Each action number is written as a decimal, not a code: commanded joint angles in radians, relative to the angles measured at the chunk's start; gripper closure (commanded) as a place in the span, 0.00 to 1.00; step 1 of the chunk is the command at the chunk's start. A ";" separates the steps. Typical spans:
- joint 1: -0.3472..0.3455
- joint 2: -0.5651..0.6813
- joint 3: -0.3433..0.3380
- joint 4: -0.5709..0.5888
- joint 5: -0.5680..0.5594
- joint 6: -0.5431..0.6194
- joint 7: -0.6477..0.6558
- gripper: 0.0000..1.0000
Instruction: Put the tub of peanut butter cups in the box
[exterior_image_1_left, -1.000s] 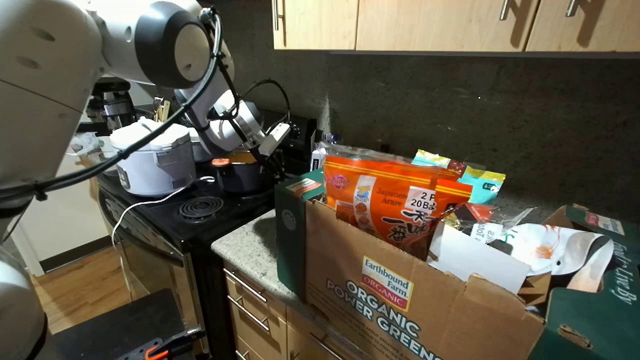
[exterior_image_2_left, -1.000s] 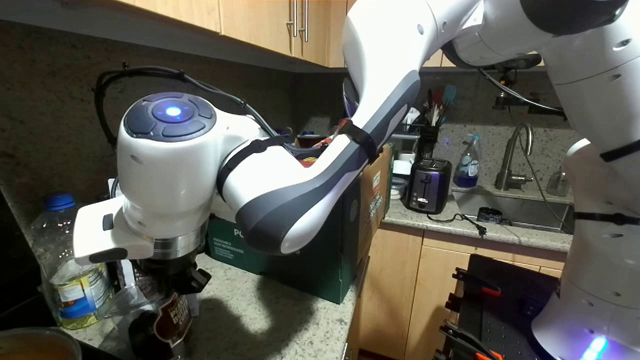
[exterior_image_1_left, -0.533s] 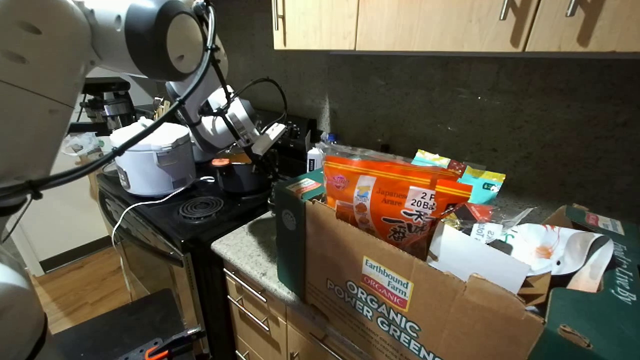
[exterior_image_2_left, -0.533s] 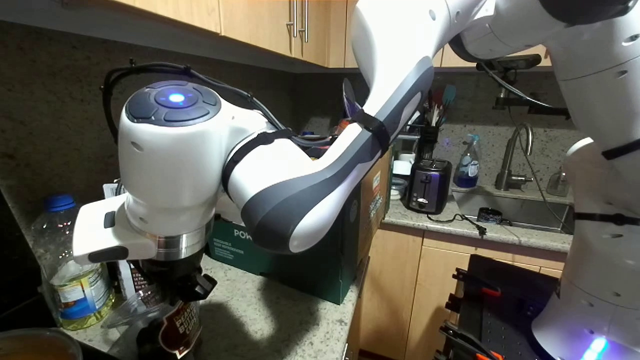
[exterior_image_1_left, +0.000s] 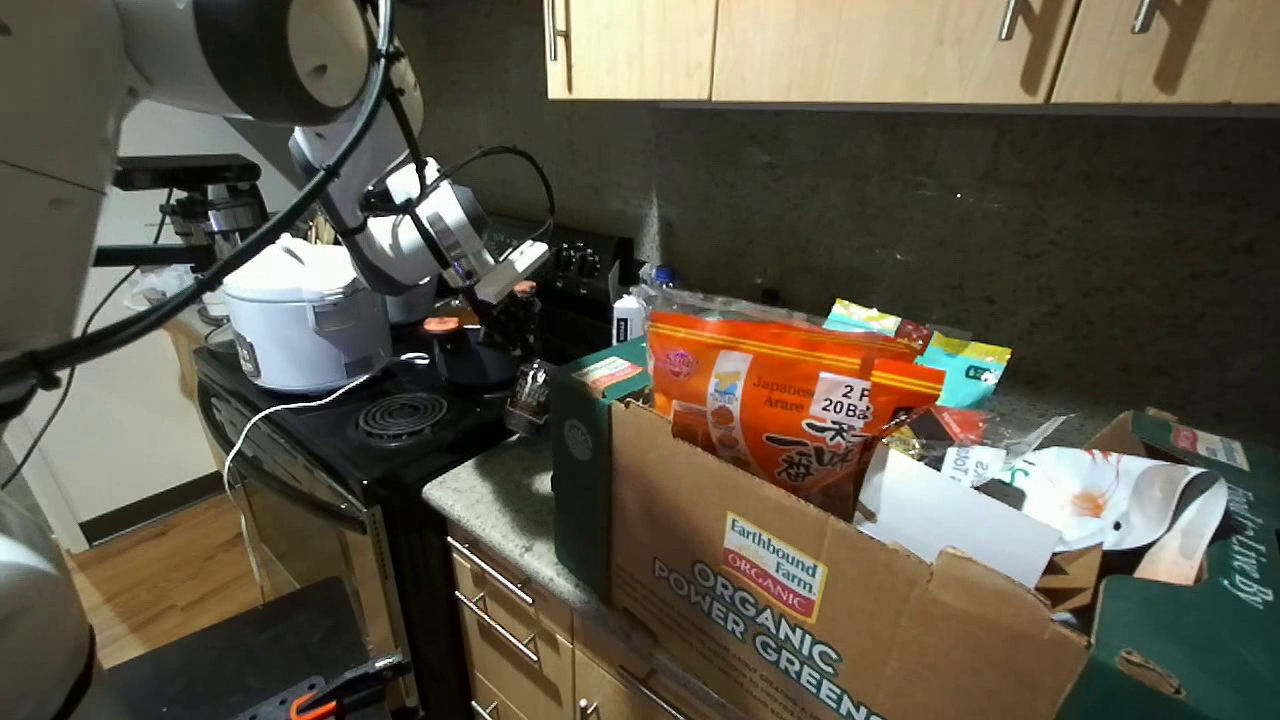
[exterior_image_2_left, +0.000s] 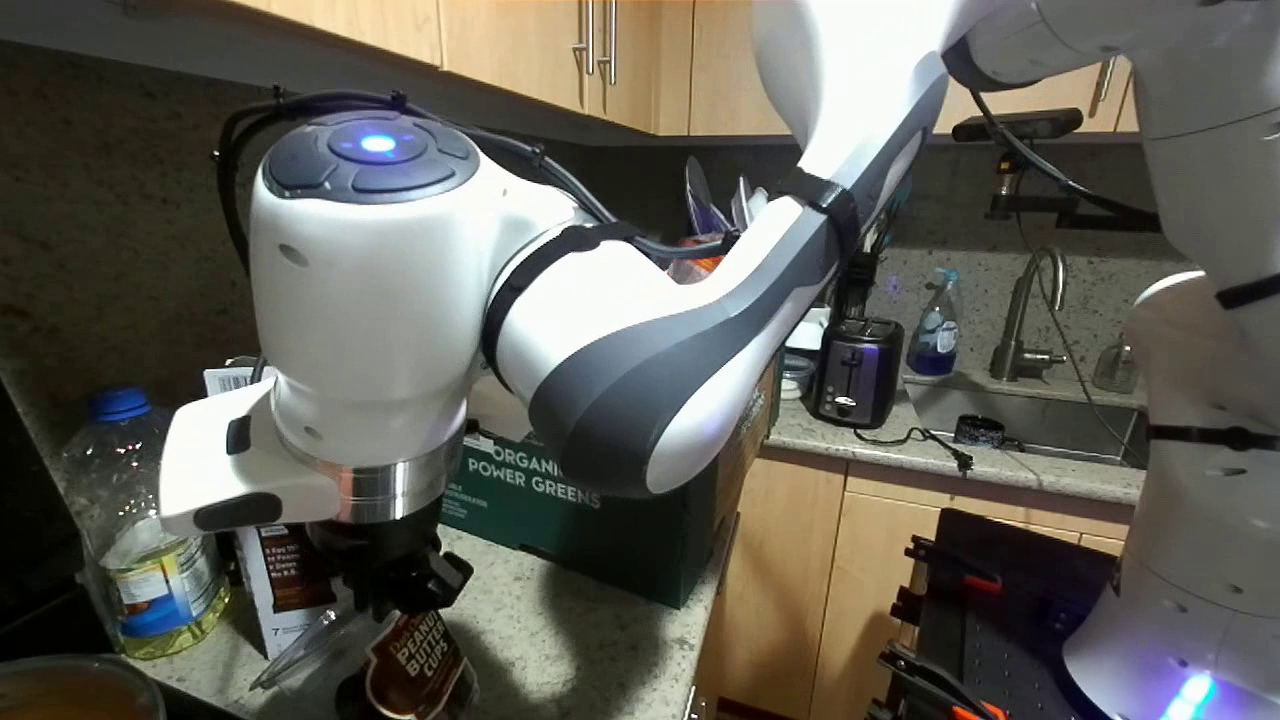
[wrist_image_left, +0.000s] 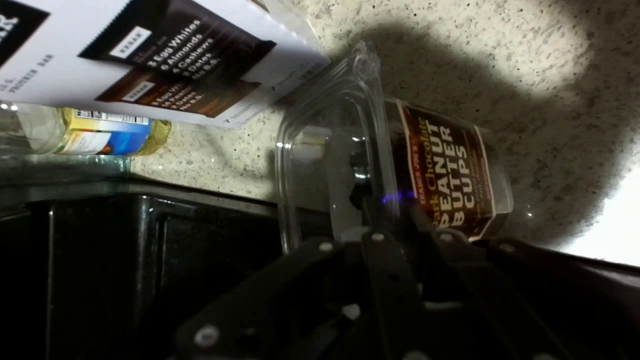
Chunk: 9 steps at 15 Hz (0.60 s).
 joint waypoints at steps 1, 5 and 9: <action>0.005 -0.106 0.002 -0.088 0.017 -0.033 0.034 0.97; 0.000 -0.168 0.004 -0.139 0.012 -0.047 0.069 0.97; -0.003 -0.231 0.011 -0.166 0.025 -0.098 0.066 0.97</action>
